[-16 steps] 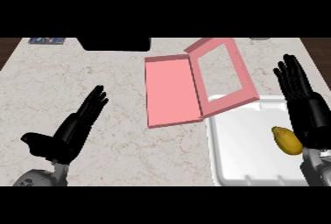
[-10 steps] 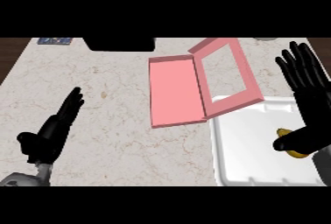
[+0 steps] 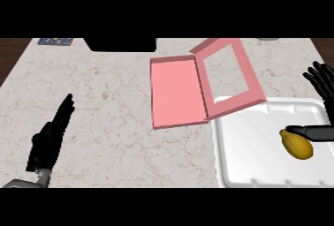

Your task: Pick the lemon from the tray and place it in the cardboard box

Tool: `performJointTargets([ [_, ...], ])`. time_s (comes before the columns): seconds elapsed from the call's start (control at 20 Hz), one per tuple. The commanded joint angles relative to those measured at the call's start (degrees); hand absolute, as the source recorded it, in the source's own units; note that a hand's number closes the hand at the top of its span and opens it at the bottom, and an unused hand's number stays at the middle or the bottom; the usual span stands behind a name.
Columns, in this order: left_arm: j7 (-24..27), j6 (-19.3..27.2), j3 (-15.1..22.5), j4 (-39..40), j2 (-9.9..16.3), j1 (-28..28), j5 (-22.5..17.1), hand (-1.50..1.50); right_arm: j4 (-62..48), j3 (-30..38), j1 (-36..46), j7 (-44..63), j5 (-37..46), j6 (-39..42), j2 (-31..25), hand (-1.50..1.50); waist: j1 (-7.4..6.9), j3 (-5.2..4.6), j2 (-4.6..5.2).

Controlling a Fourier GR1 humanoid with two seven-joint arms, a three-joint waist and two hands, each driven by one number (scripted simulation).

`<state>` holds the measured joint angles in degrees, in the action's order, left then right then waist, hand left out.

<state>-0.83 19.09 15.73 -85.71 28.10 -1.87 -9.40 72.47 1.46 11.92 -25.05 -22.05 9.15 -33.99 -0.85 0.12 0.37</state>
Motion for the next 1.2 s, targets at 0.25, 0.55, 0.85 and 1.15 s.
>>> performJointTargets([
  [0.25, -0.98, -1.33, -1.55, 0.69, 0.95, -0.70, 0.27, 0.00, -6.68, -4.61, 3.86, -6.49, 18.26, 7.07, -16.16, -1.50, -0.50, -0.13, -0.07],
  [0.55, -1.04, -0.12, -1.33, 0.96, -0.04, -0.46, 1.47, 0.00, -3.56, -11.67, 2.18, -6.06, 28.95, 16.25, -28.58, -1.50, 0.24, -0.24, -0.22],
  [0.85, -3.16, -0.42, -1.83, 0.94, -1.48, -1.50, 2.22, 0.00, 3.01, -16.21, 2.08, 0.30, 35.12, 18.96, -27.55, -1.50, 0.91, -0.17, -0.45],
  [1.15, -5.11, -0.61, -2.64, 0.85, -3.39, -2.20, 5.17, 0.00, 6.57, -15.26, -0.88, 6.16, 40.61, 17.84, -23.04, -1.50, 1.12, -0.13, -0.43],
])
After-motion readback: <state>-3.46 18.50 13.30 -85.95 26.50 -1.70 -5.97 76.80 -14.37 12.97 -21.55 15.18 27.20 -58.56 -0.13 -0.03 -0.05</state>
